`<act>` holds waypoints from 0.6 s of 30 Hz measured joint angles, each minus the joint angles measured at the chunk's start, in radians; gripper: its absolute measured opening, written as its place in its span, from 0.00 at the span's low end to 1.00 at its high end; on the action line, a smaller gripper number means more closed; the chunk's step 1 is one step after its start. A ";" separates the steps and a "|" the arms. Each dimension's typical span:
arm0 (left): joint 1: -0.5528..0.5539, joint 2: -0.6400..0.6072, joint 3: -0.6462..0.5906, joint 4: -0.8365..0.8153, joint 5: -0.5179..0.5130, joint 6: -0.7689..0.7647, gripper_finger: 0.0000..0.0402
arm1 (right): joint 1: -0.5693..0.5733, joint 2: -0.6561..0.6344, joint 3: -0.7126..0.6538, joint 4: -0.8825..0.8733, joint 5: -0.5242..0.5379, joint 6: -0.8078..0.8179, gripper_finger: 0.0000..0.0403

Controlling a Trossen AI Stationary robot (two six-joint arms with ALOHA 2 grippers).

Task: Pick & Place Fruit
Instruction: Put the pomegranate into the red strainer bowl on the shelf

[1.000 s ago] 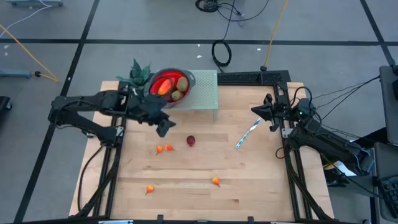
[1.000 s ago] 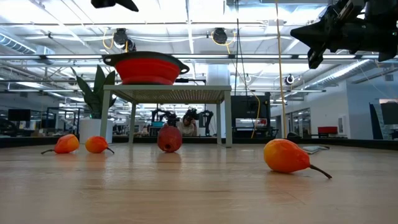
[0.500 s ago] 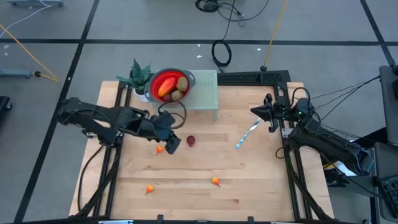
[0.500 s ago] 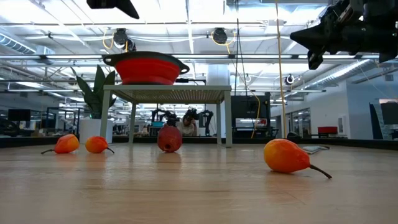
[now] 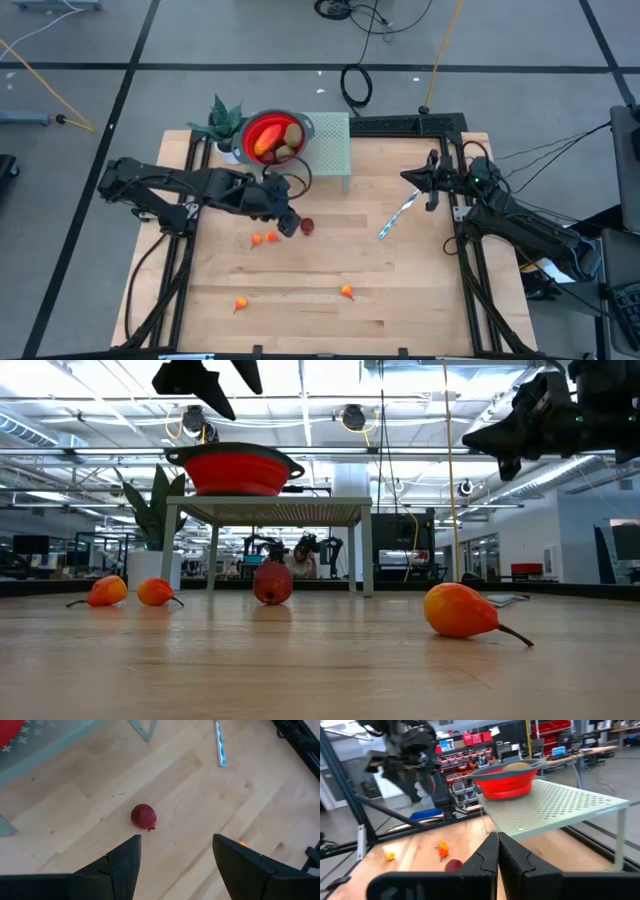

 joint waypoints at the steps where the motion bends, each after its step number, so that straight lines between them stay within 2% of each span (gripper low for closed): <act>1: 0.001 0.000 0.000 0.000 0.000 -0.006 0.61 | 0.010 -0.001 0.000 -0.001 -0.001 0.000 0.00; 7: 0.004 0.006 0.000 0.003 -0.005 -0.090 0.61 | 0.117 -0.025 0.000 -0.002 0.004 0.016 0.00; 13: -0.023 0.015 0.000 0.003 -0.054 -0.229 0.61 | 0.236 -0.074 0.000 -0.004 0.005 0.023 0.00; 18: -0.053 0.047 0.001 0.016 -0.062 -0.343 0.61 | 0.317 -0.138 0.000 -0.078 0.005 0.047 0.00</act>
